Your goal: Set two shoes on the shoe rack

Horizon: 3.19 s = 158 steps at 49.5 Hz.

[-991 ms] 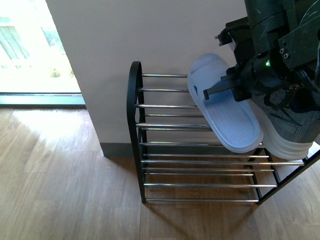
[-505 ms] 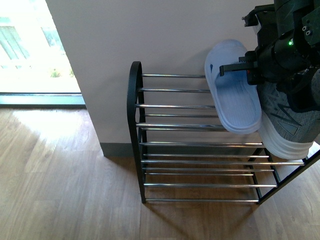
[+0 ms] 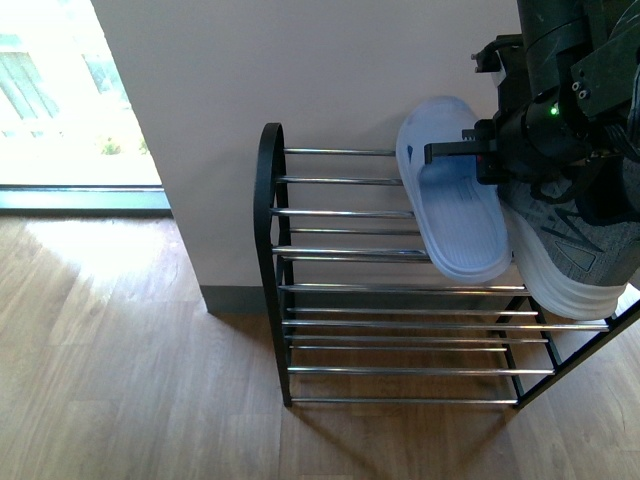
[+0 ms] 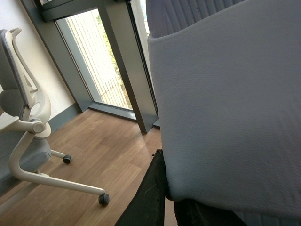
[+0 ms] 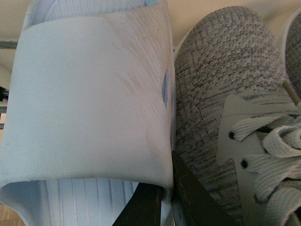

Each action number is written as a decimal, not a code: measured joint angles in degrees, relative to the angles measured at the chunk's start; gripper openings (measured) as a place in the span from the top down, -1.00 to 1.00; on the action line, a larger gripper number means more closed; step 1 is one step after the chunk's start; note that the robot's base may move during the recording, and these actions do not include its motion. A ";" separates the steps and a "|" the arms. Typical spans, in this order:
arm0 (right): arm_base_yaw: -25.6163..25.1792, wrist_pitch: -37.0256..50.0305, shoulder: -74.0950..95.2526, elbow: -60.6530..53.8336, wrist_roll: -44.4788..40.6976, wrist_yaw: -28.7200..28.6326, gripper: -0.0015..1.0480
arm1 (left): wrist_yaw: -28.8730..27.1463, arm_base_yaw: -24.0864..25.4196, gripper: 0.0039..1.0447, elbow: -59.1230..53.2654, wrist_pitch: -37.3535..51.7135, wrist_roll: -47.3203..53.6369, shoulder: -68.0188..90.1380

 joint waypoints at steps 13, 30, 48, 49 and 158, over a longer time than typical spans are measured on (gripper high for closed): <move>-0.31 1.18 0.24 -0.02 -0.66 0.28 0.65 | 0.00 0.00 0.96 0.00 0.00 0.00 0.00; -1.16 -0.17 -5.51 -0.77 1.73 -6.45 -0.54 | 0.00 0.00 0.96 0.00 -0.02 0.00 0.00; -5.57 1.75 -28.57 -6.56 -9.46 -8.09 -0.82 | 0.00 0.00 0.96 0.00 0.00 0.00 0.00; -6.03 2.95 -29.77 -7.72 -11.10 -8.33 -0.82 | 0.00 0.00 0.96 0.00 0.00 0.00 0.00; -6.32 3.72 -111.03 -69.02 -7.02 -16.09 0.97 | 0.00 0.02 0.96 0.00 0.00 0.00 0.00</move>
